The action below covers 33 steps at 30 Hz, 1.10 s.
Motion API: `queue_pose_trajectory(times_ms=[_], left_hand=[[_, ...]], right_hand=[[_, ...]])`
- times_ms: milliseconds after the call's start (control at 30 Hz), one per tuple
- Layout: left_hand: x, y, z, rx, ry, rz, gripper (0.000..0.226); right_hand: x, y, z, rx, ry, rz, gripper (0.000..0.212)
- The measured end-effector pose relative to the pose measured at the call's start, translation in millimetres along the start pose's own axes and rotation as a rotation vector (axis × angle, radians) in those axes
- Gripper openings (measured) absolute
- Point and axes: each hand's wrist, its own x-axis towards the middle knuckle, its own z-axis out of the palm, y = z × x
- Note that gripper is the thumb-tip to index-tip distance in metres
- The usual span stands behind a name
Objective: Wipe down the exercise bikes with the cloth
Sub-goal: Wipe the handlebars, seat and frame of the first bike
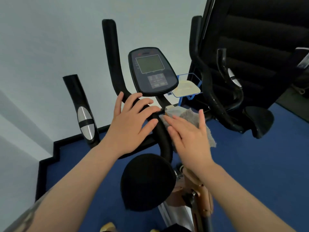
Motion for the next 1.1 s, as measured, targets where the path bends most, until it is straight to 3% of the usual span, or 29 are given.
queue_pose_trajectory(times_ms=[67,233,367,500,600,667,767,833,900,1000,1100], left_hand=[[0,-1,1,-0.004,-0.002,0.007,0.045],[0,-2,1,0.008,0.011,0.004,0.044],[-1,-1,2,0.004,0.016,0.012,0.045],[0,-1,2,0.008,0.014,0.011,0.047],[-1,0,1,0.017,0.02,0.009,0.046],[-1,0,1,0.011,0.008,0.007,0.046],[0,-1,0,0.0,-0.009,0.01,0.046],[-1,0,0,0.005,-0.011,0.005,0.046],[-2,1,-1,0.011,-0.009,0.005,0.045],[-2,1,-2,0.006,-0.004,0.007,0.044],[0,0,0,0.006,-0.004,0.005,0.045]], right_hand=[[10,20,-11,-0.08,-0.043,-0.07,0.04],[1,-9,11,0.017,0.09,0.148,0.034],[13,18,-2,-0.174,-0.008,-0.061,0.035],[43,5,0,-0.253,-0.103,0.159,0.032],[18,1,4,-0.127,-0.025,0.005,0.026],[18,14,-8,-0.133,-0.084,-0.047,0.028],[50,18,-8,-0.141,-0.276,0.075,0.032],[60,8,0,-0.159,-0.313,0.11,0.034],[43,5,2,-0.186,-0.263,0.054,0.033],[1,19,-9,-0.029,-0.011,-0.026,0.03],[-1,23,-5,0.007,0.063,0.075,0.032]])
